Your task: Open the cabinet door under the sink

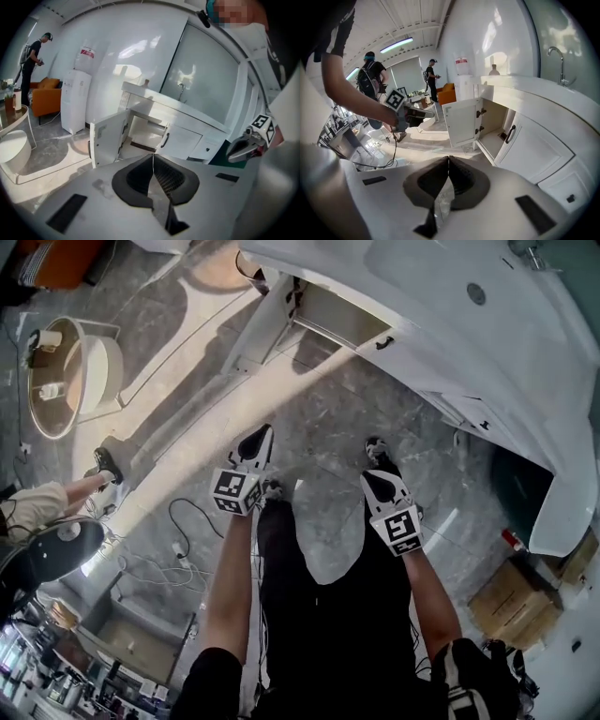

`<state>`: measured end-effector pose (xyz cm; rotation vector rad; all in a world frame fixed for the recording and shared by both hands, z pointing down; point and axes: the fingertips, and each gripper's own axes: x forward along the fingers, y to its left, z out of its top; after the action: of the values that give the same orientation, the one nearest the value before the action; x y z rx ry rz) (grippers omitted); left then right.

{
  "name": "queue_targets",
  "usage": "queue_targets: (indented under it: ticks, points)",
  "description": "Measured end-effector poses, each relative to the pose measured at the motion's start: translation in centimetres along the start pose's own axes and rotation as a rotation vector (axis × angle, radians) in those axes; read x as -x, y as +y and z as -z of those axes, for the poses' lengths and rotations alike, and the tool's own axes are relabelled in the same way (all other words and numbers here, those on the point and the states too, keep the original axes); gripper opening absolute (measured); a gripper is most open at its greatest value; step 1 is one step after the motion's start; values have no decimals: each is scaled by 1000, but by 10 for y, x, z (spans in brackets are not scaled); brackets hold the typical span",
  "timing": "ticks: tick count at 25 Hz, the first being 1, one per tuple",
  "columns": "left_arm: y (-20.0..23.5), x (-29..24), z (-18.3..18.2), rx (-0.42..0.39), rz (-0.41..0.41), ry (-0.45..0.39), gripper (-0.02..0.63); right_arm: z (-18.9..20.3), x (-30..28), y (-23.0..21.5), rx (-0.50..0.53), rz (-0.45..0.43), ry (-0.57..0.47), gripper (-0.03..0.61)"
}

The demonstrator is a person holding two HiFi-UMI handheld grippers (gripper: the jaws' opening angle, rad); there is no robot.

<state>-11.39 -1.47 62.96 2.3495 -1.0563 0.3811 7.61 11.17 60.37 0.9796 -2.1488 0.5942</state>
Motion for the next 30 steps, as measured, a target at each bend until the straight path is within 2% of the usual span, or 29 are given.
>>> queue_targets:
  ticks: [5,10,15,19,24,30]
  points:
    - [-71,50,-13,-25,73,3,17,-40,18,11,44,-23,-56,60]
    - [-120,84,-28,-73,131,34,17,-52,52,14,125,-63,-43,60]
    - [-142,116,-61,-108,121,10,17,-59,97,16,165,-61,-26,60]
    - [-155,142,-79,-106,120,-7,17,-62,127,23,173,-44,-11,60]
    - [-174,168,-84,-157,148,21,17,-90,153,34,173,-19,-72,60]
    - [-189,164,-95,-170,193,31,17,-106,167,35,236,26,-109,60]
